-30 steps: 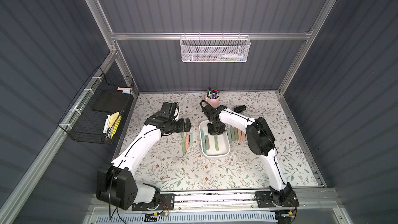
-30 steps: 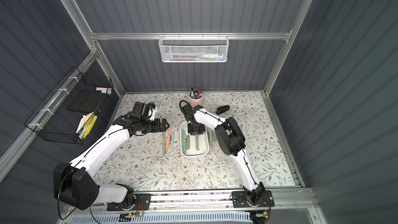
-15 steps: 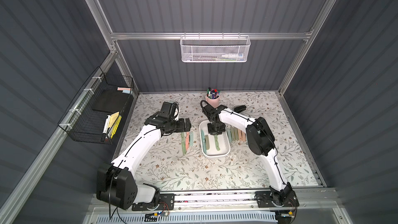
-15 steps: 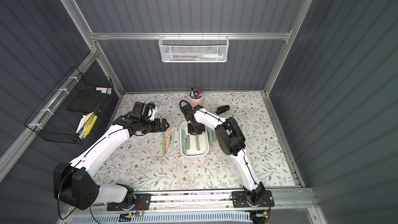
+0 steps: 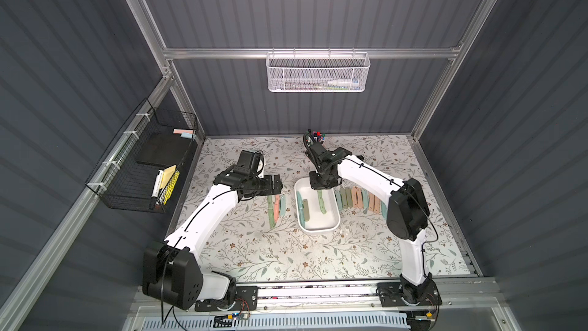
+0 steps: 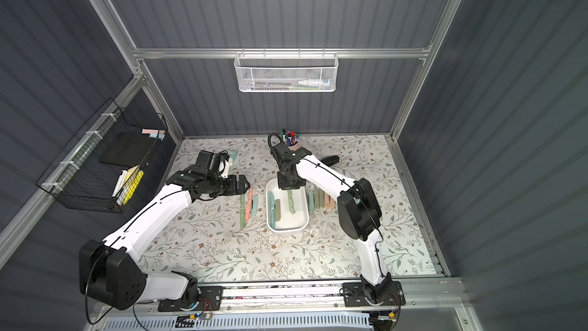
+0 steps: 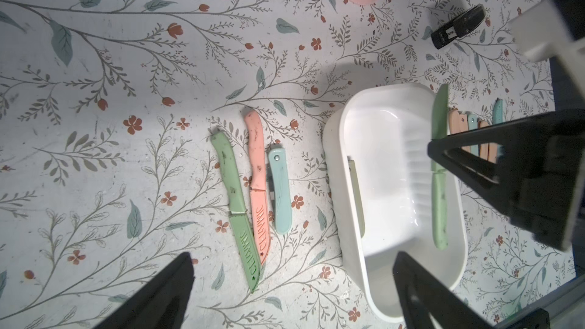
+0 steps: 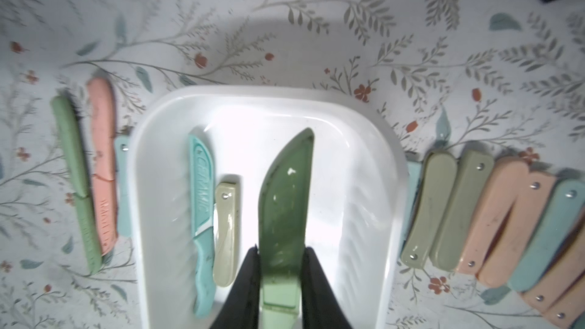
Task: Take the fruit knife out of the storage box
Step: Pick up the fruit knife from the storage box, then place the fruit knife at the center of the board.
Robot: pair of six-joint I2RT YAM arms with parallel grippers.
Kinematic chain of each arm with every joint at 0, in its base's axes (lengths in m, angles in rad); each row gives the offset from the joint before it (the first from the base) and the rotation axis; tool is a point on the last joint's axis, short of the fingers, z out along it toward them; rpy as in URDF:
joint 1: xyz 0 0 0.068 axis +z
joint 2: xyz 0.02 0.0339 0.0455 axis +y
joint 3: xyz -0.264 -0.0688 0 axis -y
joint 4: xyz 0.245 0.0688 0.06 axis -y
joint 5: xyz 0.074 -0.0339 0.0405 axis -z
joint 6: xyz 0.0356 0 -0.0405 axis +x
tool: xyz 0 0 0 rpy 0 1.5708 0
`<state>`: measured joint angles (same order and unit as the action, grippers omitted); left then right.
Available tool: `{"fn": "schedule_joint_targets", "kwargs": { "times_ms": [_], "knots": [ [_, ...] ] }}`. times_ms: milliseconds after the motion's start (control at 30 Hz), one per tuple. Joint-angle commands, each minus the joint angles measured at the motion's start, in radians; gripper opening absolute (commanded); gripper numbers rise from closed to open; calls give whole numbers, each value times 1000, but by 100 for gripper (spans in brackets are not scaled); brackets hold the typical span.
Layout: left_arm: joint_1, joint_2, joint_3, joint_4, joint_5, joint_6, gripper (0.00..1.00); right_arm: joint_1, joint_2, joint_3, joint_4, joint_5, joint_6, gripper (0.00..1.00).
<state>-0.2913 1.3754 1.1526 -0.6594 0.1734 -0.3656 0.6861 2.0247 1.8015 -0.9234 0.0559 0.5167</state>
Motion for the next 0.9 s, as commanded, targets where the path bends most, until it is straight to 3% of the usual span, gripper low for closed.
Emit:
{"fn": "schedule_joint_targets", "kwargs": {
  "times_ms": [0, 233, 433, 600, 733, 867],
  "knots": [
    [6, 14, 3, -16, 12, -9, 99, -28, -68, -47, -1, 2, -22, 15],
    [6, 16, 3, -13, 29, -6, 99, -187, -242, -196, 10, -10, -66, 15],
    [6, 54, 16, 9, 91, 34, 99, -443, -307, -366, -7, -7, -115, 15],
    [6, 87, 17, 57, 232, 30, 99, -610, -281, -447, -17, 98, -143, 15],
    [6, 90, 6, 96, 315, 24, 99, -653, -207, -419, -42, 197, -157, 15],
    [5, 85, 1, 107, 338, 25, 99, -664, -128, -382, -34, 206, -183, 15]
  ]
}}
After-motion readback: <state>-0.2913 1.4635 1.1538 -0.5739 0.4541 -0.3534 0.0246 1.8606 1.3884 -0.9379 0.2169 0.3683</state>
